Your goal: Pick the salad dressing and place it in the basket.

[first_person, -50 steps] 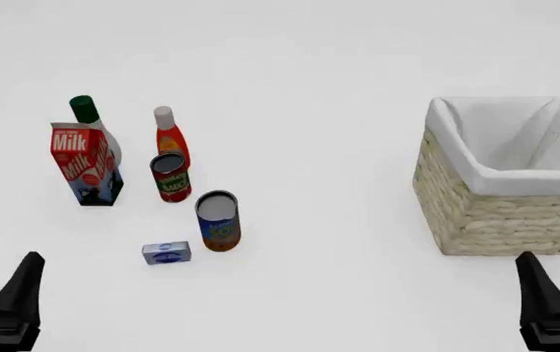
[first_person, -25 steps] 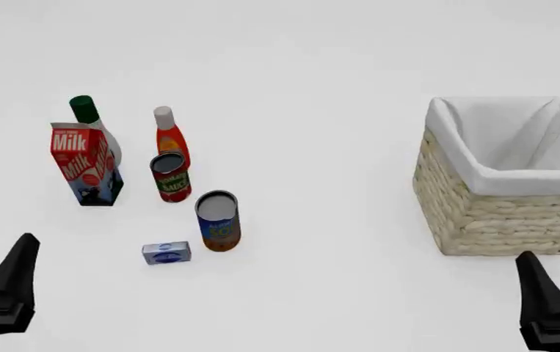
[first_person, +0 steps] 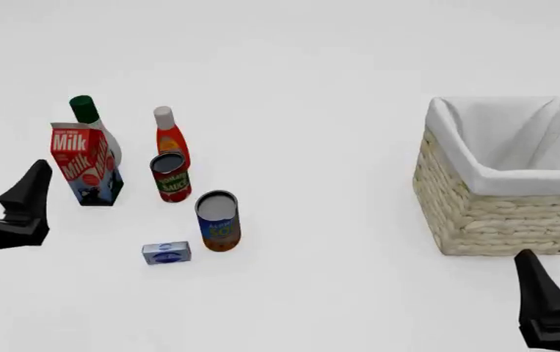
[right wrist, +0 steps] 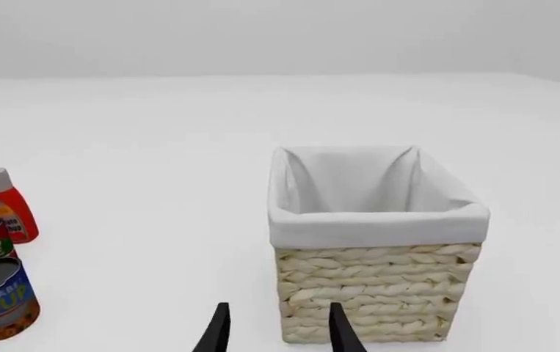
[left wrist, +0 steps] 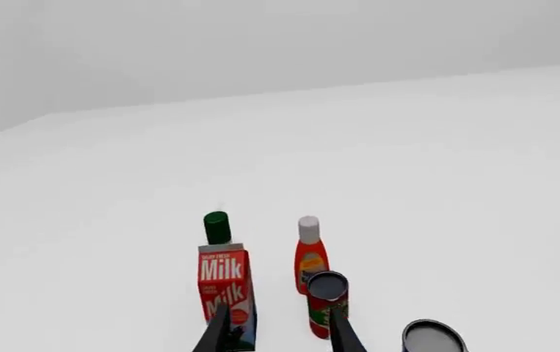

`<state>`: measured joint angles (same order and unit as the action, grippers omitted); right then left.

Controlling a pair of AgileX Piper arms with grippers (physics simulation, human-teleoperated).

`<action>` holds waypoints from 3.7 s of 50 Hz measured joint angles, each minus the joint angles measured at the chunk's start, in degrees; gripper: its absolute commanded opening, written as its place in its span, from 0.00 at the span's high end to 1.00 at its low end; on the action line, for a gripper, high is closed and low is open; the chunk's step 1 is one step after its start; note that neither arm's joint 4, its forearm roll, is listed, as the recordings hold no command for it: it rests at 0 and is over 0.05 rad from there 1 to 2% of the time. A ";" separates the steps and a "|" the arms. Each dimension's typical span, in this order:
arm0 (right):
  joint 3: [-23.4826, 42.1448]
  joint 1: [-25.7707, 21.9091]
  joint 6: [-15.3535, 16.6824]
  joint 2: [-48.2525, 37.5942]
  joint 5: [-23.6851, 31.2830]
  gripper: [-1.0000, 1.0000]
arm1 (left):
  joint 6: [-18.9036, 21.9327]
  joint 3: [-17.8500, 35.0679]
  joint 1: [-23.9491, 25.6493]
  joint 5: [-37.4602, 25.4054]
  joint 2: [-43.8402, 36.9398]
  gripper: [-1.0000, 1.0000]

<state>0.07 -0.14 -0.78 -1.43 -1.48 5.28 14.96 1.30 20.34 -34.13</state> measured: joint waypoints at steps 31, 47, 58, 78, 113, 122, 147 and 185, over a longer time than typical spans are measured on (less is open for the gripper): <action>1.21 -0.14 -0.16 -0.40 0.83 0.00 | 1.26 22.30 -3.40 -0.29 -22.13 0.00; 0.88 -0.56 -0.26 -0.77 0.16 0.00 | 4.23 36.39 -5.86 -8.86 -32.19 0.00; 0.93 -0.82 -0.29 -0.58 0.23 0.00 | 5.72 46.81 -5.80 -16.79 -39.76 0.00; 0.81 -1.05 -0.35 0.28 0.72 0.00 | 5.14 63.41 -4.60 -30.51 -51.59 0.00; 0.57 -1.08 -0.38 1.21 1.83 0.00 | 0.64 86.95 -8.51 -45.46 -70.30 0.00; 0.21 -0.93 -0.44 1.30 1.63 0.00 | -0.55 91.28 -9.25 -47.97 -73.86 0.00; -0.04 -0.96 -0.28 1.39 1.81 0.00 | 0.36 99.38 -11.10 -52.90 -80.79 0.00; -0.06 -0.78 -0.27 1.42 2.46 0.00 | 0.17 101.07 -11.35 -51.43 -88.97 0.00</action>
<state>0.00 -0.92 -1.05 -0.01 0.98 5.45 116.03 -10.05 -31.08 -123.10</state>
